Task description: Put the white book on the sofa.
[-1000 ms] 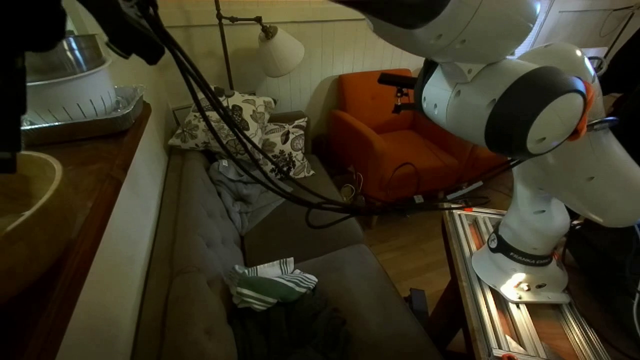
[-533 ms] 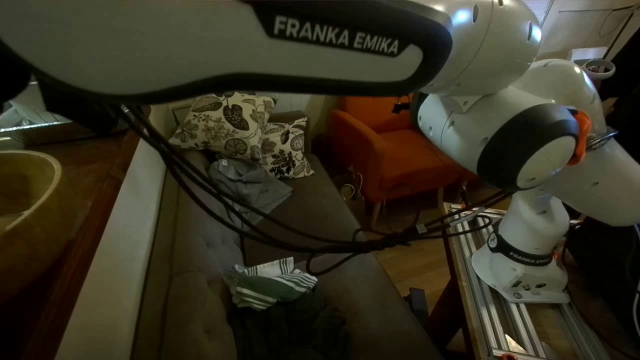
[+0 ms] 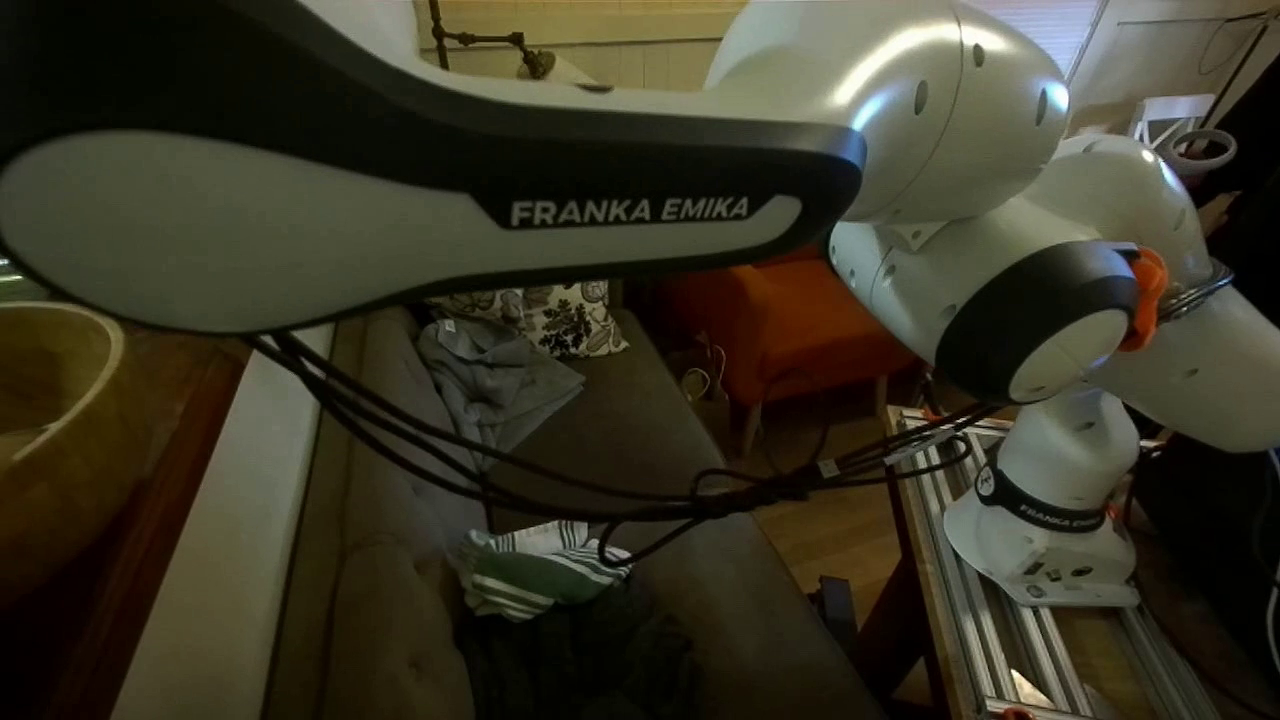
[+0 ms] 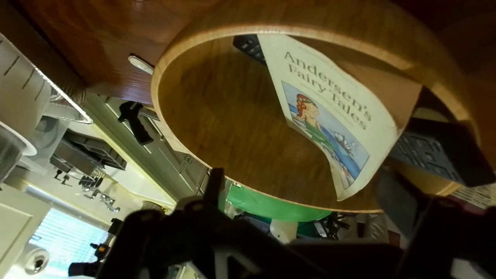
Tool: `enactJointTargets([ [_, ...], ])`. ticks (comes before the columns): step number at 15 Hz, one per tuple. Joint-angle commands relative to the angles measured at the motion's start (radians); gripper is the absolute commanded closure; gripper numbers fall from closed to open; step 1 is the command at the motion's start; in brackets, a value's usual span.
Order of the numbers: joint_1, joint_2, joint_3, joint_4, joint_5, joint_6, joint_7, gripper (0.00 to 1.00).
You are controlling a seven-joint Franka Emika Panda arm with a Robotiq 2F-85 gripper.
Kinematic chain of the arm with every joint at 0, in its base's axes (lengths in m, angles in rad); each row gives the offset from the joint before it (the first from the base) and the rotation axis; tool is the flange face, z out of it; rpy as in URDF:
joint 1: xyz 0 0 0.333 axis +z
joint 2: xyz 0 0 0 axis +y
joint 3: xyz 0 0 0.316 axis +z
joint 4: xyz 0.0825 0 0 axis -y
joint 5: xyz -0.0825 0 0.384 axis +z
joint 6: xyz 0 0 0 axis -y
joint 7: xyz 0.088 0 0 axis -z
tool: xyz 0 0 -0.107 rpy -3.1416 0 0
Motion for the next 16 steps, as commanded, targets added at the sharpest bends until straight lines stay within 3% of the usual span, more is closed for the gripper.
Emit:
enactJointTargets([
  [1,-0.001,0.005,-0.001,0.000,-0.009,0.046,0.004,0.00],
  [6,-0.028,0.028,0.068,0.000,0.053,0.153,-0.056,0.00],
  [16,-0.024,0.075,0.056,0.033,0.035,0.091,-0.034,0.00],
])
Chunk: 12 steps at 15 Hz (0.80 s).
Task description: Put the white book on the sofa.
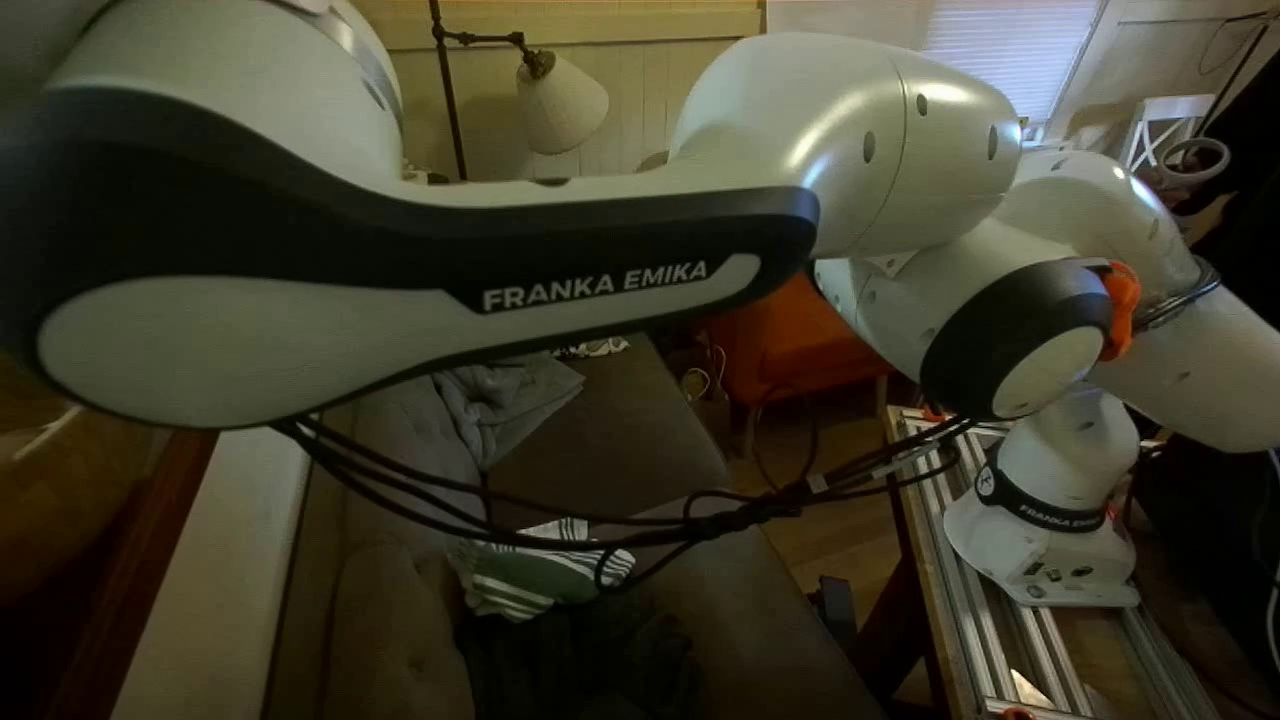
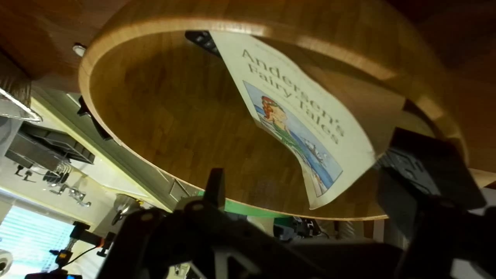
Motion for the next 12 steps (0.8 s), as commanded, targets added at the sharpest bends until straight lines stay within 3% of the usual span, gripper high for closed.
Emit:
enactJointTargets([
  [1,0.000,0.020,-0.004,0.038,0.009,-0.019,-0.008,0.00],
  [12,0.000,0.024,-0.007,0.029,0.011,-0.032,-0.008,0.00],
])
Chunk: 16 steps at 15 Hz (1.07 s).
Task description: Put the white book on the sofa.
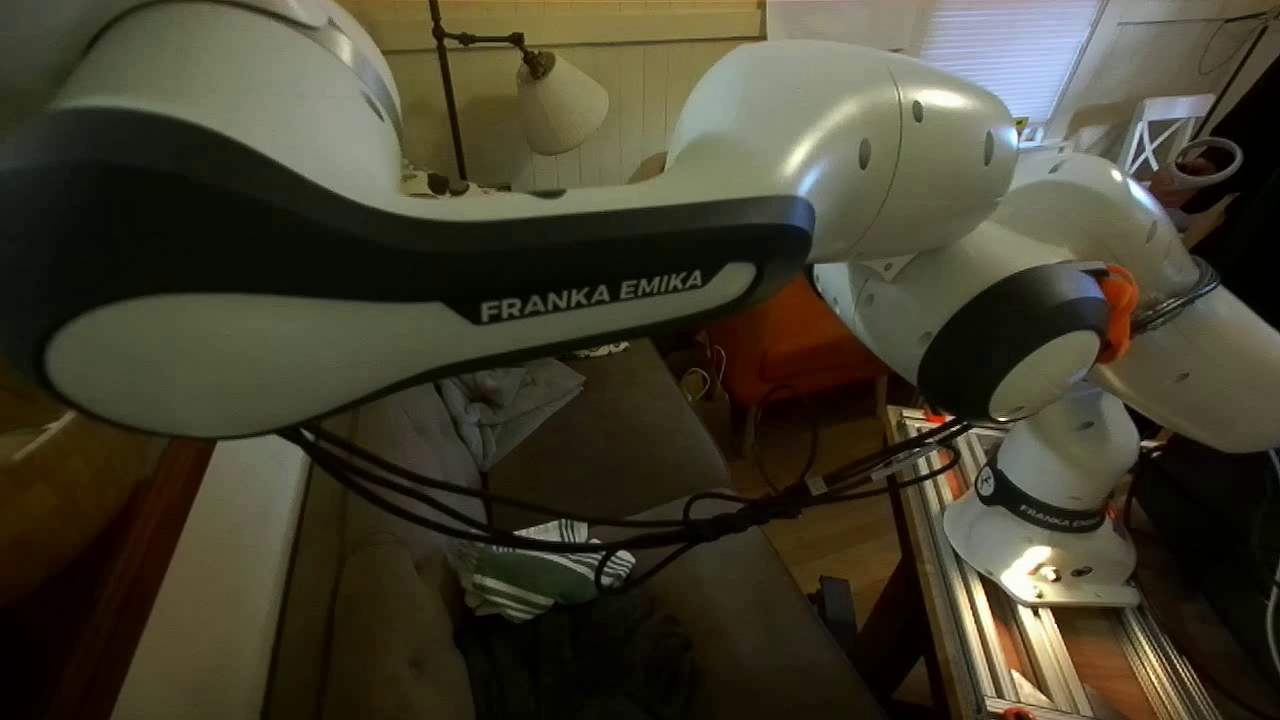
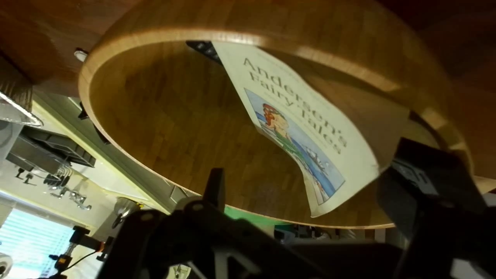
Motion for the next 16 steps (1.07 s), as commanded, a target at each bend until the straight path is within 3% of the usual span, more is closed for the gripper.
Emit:
enactJointTargets([
  [1,-0.003,0.020,0.006,0.028,0.019,-0.030,-0.011,0.00],
  [5,-0.010,0.019,0.020,0.023,0.037,-0.072,-0.009,0.00],
  [11,0.002,0.019,-0.019,0.022,0.003,-0.145,0.018,0.00],
  [13,0.003,0.021,-0.028,0.024,-0.002,-0.154,0.021,0.28],
  [16,0.006,0.009,-0.034,0.005,-0.004,-0.138,0.027,0.49],
])
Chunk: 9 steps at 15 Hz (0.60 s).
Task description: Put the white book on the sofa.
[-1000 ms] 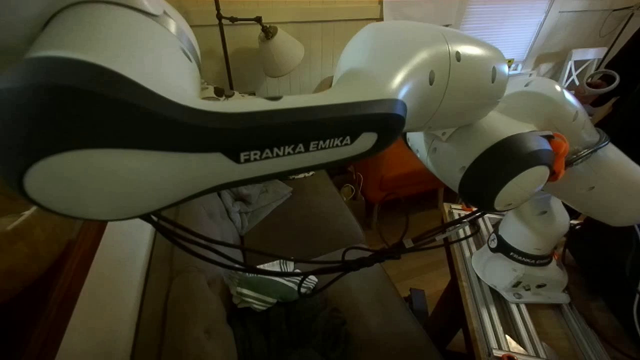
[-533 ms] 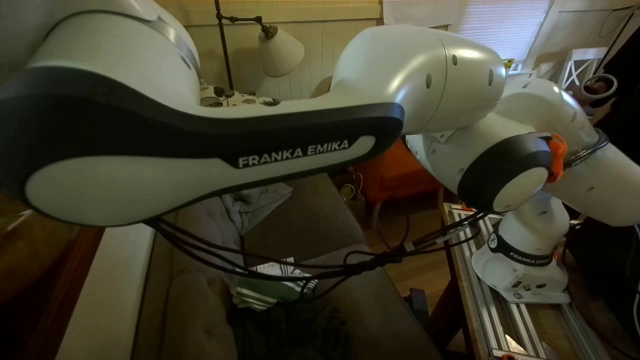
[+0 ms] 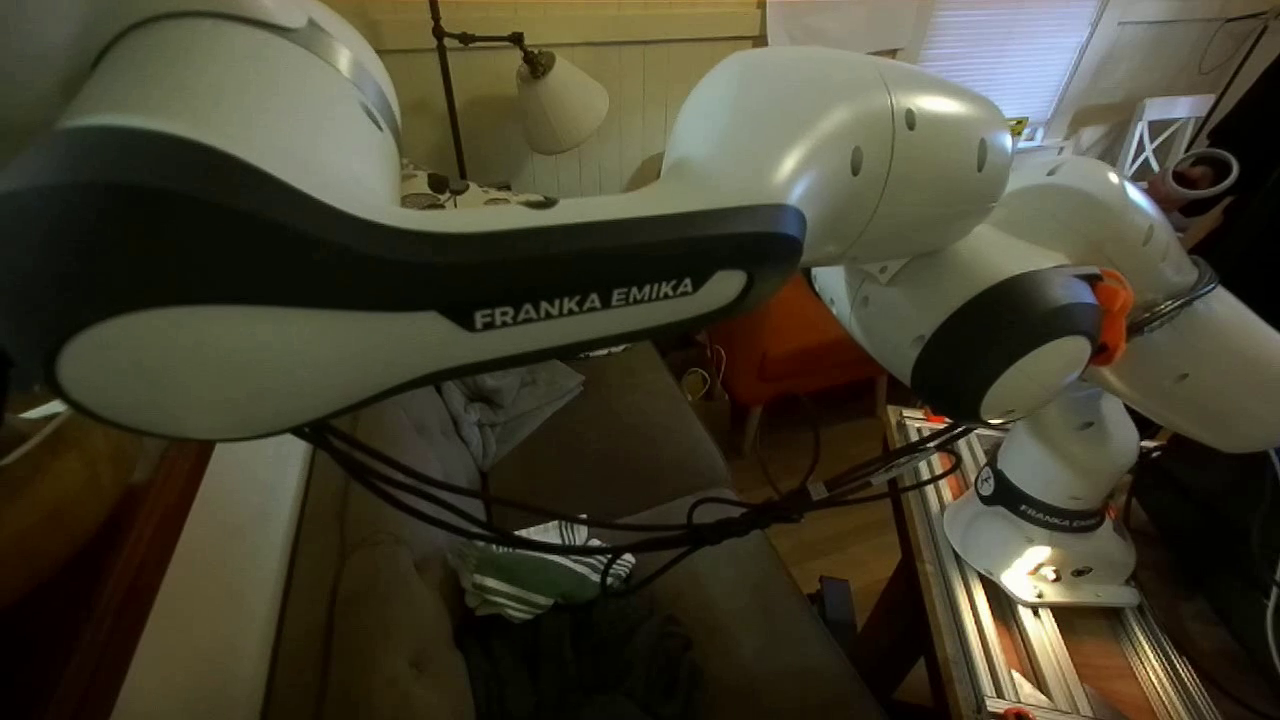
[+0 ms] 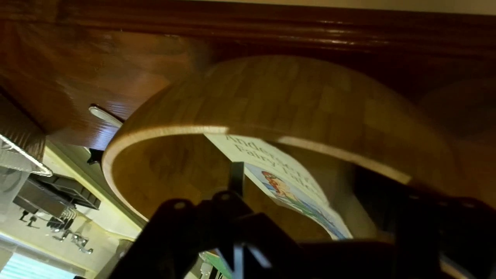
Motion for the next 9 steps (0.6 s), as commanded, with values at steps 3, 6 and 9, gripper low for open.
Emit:
enactJointTargets([
  [3,0.010,0.003,-0.015,0.005,-0.014,-0.001,0.016,0.69],
  [6,0.013,0.002,-0.013,0.008,-0.014,0.005,0.010,0.91],
  [9,0.012,-0.010,-0.016,0.013,-0.016,0.014,0.012,0.97],
])
